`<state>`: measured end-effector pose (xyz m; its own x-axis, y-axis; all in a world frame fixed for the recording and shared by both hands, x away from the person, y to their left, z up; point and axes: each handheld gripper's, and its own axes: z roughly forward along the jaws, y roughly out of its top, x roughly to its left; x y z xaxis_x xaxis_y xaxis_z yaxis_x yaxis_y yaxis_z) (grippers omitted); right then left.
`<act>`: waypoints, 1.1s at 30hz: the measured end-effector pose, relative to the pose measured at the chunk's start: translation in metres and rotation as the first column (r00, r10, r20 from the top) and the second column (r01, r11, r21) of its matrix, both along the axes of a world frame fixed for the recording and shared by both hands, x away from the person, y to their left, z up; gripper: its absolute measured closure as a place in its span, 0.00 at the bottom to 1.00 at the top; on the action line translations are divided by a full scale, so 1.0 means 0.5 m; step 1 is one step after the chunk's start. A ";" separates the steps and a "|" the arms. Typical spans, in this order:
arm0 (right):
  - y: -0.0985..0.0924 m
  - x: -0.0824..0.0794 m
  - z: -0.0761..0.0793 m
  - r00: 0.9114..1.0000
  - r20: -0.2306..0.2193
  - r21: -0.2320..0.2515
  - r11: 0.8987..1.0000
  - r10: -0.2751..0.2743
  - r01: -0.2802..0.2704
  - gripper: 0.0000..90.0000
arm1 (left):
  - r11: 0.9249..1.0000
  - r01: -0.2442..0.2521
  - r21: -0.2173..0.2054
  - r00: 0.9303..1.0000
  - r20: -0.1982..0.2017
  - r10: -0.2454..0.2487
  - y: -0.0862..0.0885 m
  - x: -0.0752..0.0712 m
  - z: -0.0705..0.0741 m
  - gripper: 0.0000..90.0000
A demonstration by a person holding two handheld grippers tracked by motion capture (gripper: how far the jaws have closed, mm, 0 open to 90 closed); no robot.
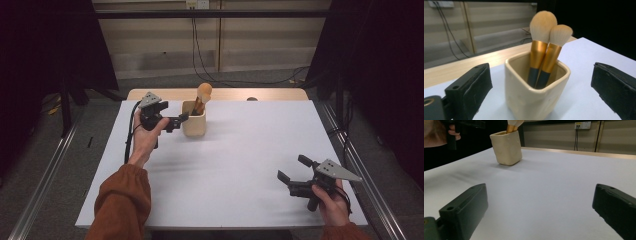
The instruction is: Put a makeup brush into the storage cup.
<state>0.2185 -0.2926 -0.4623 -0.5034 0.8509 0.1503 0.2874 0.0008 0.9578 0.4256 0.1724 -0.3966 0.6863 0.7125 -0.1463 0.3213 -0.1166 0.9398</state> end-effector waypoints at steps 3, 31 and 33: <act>0.002 0.000 0.001 1.000 0.001 0.001 1.000 -0.003 0.003 0.00 | 1.000 0.004 0.004 1.000 -0.004 -0.004 0.016 -0.013 0.004 0.02; 0.000 -0.009 0.001 1.000 0.005 -0.009 1.000 -0.017 0.017 0.00 | 0.999 0.031 -0.029 0.998 0.051 -0.029 0.075 -0.181 -0.047 0.02; -0.001 -0.009 0.001 1.000 0.005 -0.008 1.000 -0.019 0.019 0.00 | 1.000 0.018 -0.021 0.998 0.055 -0.017 0.077 -0.193 -0.050 0.04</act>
<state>0.2138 -0.2930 -0.4618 -0.4879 0.8614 0.1413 0.2826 0.0027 0.9592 0.3290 0.2109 -0.4216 0.7058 0.6976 -0.1234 0.2674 -0.1010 0.9583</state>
